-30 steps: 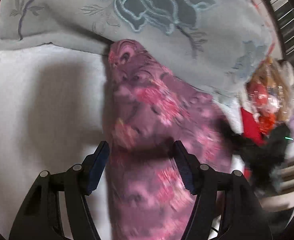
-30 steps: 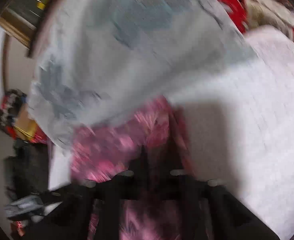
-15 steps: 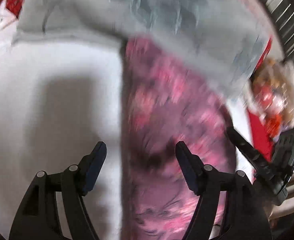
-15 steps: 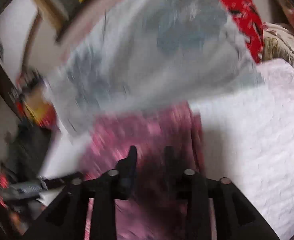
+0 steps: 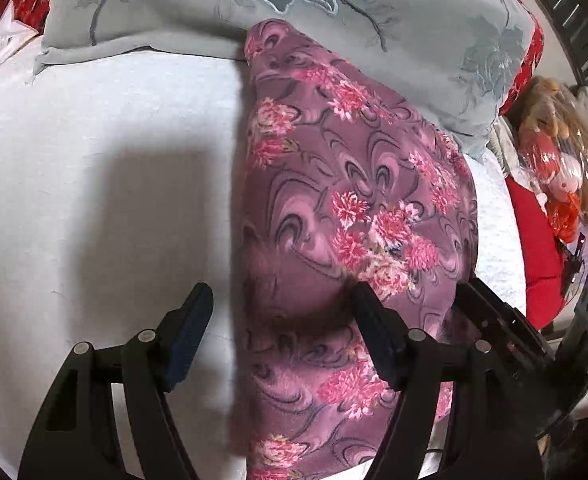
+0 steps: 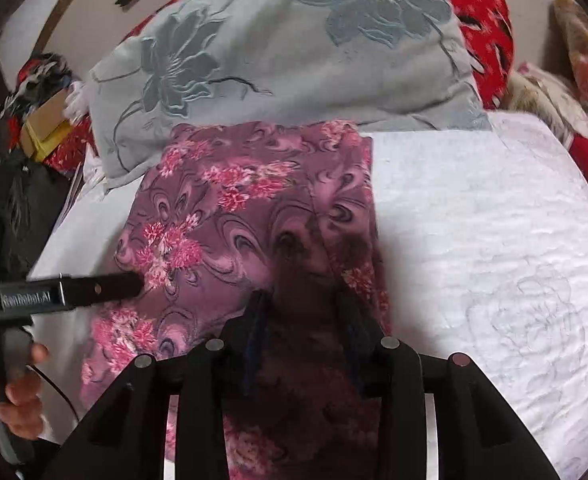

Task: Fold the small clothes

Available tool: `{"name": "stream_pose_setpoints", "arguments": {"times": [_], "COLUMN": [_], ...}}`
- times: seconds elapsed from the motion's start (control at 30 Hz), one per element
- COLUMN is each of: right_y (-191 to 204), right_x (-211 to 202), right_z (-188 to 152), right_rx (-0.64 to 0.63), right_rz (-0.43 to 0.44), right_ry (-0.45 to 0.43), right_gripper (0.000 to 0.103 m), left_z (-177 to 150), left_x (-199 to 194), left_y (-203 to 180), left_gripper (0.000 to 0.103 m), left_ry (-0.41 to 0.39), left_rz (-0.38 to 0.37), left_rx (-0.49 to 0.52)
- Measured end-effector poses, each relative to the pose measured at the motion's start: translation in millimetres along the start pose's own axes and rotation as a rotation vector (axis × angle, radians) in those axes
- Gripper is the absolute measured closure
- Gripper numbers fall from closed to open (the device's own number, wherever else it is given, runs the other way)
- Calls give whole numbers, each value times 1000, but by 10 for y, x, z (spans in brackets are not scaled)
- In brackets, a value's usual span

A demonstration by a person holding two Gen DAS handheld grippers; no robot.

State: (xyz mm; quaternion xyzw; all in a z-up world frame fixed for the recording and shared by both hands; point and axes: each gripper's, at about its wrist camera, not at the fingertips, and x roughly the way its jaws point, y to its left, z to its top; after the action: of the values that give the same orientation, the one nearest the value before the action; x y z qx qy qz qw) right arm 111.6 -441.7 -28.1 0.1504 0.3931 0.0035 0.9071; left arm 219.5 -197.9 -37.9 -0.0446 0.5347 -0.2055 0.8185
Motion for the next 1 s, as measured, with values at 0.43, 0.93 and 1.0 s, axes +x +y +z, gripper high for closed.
{"name": "stream_pose_setpoints", "arguments": {"times": [0.43,0.93,1.0], "right_y": [-315,-368,-366], "right_x": [410,544,464], "right_z": [747,972,870], "right_rx": [232,249,237], "right_rz": [1,67,130], "right_ry": [-23,-67,-57], "right_gripper": [51,88,63], "left_z": [501,980,857], "left_x": [2,296,163], "left_y": [61,130,222], "left_gripper": [32,28,28], "left_ry": [-24,15,-1], "left_rz": [-57,-65,-125], "left_rx": [-28,-40,-66]}}
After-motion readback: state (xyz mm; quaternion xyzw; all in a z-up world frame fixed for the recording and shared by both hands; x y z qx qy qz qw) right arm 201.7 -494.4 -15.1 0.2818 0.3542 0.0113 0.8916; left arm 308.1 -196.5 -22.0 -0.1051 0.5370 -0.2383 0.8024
